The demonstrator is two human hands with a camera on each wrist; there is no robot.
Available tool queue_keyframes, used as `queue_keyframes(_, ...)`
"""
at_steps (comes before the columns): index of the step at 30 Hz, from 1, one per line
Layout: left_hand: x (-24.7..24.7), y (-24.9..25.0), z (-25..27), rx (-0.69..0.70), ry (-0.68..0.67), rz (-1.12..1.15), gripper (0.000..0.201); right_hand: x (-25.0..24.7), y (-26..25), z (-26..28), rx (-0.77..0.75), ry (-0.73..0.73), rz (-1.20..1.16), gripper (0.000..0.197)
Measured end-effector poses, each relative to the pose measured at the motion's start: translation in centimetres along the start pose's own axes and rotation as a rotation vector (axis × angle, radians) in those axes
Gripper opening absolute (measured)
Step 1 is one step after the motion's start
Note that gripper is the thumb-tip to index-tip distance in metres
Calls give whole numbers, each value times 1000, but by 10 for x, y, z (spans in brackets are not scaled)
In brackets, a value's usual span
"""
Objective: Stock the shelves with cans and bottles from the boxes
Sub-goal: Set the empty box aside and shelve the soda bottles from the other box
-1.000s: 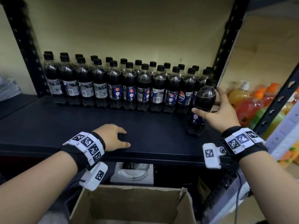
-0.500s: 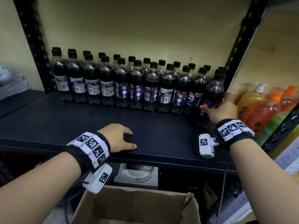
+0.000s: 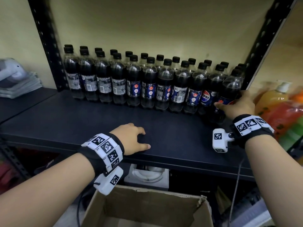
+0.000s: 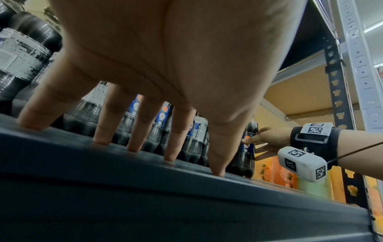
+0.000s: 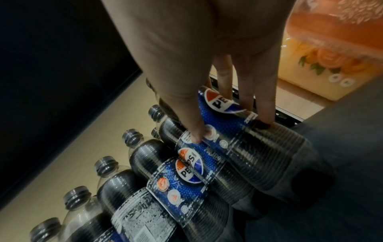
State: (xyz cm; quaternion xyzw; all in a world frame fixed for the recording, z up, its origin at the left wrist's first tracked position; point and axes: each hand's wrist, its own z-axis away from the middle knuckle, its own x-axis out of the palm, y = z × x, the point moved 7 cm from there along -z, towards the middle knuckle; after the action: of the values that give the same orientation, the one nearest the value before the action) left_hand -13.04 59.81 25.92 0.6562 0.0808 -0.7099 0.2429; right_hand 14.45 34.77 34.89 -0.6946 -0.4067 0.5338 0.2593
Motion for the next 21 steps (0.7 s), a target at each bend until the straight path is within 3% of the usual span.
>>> queue_keyframes(5,1,-5,5,-39,29,1,67,-6,5,22,13,-18,-6,90)
queue_keyframes(8,0,-12,12,-81,57,13,73,-9,7,46,-27,-26,78,85)
queue_keyframes(14,0,-23,36,-149,106,-36,70,16,-12,111,-356,-267,448,75)
queue_keyframes(21,7,-30,78,-169,137,-50,66,24,9,183,-344,-503,576,72)
